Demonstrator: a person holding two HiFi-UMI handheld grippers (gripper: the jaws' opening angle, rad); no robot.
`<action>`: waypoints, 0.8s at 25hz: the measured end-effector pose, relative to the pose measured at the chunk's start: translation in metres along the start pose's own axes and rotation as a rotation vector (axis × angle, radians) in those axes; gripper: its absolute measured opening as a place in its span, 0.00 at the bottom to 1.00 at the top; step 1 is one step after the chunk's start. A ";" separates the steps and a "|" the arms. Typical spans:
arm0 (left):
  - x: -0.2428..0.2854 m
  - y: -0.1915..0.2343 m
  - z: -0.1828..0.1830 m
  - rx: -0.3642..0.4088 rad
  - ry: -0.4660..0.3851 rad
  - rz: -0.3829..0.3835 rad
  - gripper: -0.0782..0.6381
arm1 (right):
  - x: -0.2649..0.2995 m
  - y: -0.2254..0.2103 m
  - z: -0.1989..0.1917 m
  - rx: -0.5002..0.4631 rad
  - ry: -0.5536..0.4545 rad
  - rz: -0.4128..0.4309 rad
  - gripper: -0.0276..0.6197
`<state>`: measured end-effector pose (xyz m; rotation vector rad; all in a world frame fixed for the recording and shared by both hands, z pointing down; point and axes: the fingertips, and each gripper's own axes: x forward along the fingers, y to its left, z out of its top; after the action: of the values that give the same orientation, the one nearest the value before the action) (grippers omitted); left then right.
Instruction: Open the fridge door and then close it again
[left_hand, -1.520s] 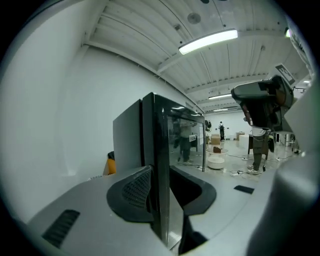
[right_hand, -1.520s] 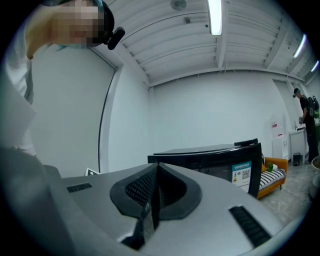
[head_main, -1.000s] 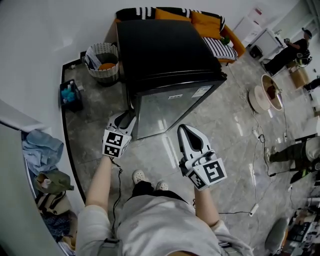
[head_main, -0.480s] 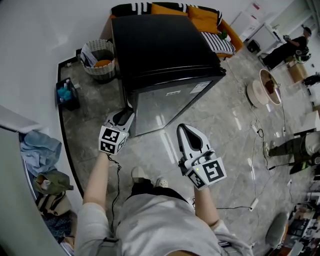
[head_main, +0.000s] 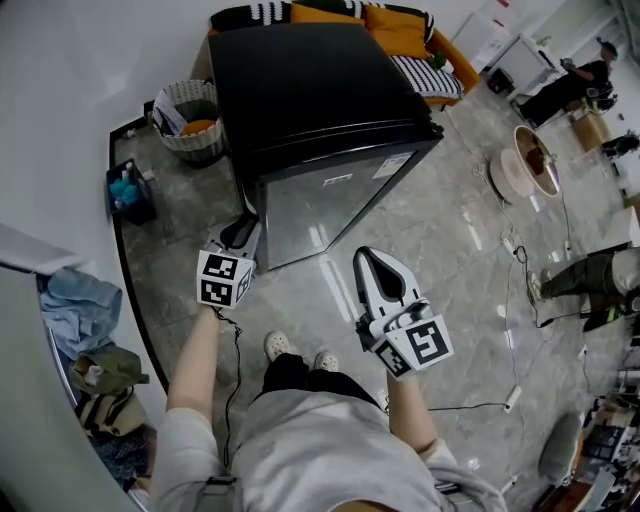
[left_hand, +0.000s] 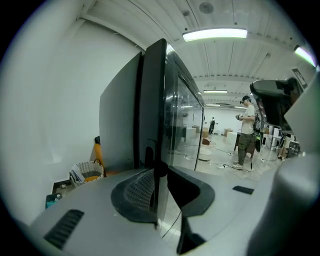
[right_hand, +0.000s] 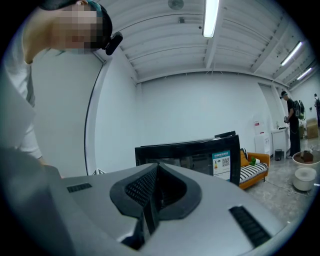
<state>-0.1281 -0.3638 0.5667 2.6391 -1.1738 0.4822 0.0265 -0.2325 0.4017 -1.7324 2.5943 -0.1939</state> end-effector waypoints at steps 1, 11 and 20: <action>0.000 -0.001 0.000 0.001 0.001 0.003 0.24 | -0.001 0.000 0.001 0.001 -0.002 -0.002 0.07; -0.001 -0.001 0.001 0.007 0.032 0.056 0.23 | -0.012 -0.001 0.010 0.004 -0.031 0.013 0.07; -0.027 -0.054 -0.009 0.003 0.000 0.061 0.22 | -0.035 -0.020 0.023 0.013 -0.060 0.038 0.07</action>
<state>-0.1065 -0.3071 0.5621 2.6124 -1.2575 0.4946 0.0602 -0.2096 0.3795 -1.6561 2.5758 -0.1547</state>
